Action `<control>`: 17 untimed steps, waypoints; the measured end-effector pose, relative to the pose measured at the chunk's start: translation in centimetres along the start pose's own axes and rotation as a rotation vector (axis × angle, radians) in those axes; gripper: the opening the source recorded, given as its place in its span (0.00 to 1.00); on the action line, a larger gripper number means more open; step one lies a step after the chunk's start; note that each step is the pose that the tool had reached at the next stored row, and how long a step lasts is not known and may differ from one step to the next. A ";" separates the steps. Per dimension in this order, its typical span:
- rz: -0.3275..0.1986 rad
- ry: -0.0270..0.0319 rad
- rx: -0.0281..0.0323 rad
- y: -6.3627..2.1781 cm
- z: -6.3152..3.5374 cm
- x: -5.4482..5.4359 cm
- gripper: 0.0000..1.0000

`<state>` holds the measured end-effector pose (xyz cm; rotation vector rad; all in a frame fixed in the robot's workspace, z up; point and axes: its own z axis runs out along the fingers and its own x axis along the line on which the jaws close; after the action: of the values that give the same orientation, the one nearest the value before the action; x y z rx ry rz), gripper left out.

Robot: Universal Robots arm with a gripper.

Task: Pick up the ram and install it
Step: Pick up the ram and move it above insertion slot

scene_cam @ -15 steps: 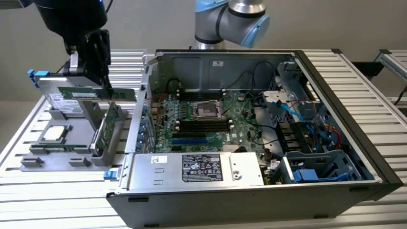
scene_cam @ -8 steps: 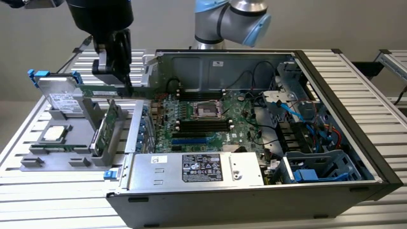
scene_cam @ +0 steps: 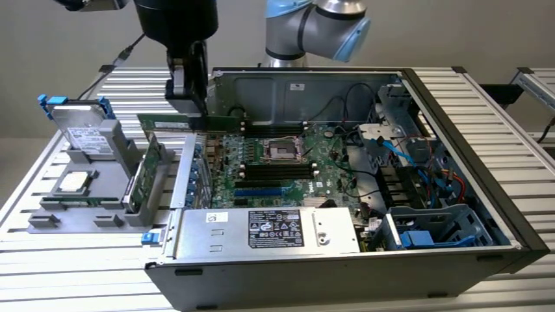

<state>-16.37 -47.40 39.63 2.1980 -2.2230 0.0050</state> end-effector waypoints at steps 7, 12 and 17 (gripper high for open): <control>0.000 -0.0021 0.0000 -3.19 -0.03 -0.2 0.13; -0.001 -0.0030 0.0001 -5.45 -0.05 -0.4 0.13; -0.001 -0.0030 0.0000 -8.55 -0.01 -1.4 0.13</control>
<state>-7.80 -46.10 39.55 2.2006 -2.2234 0.0016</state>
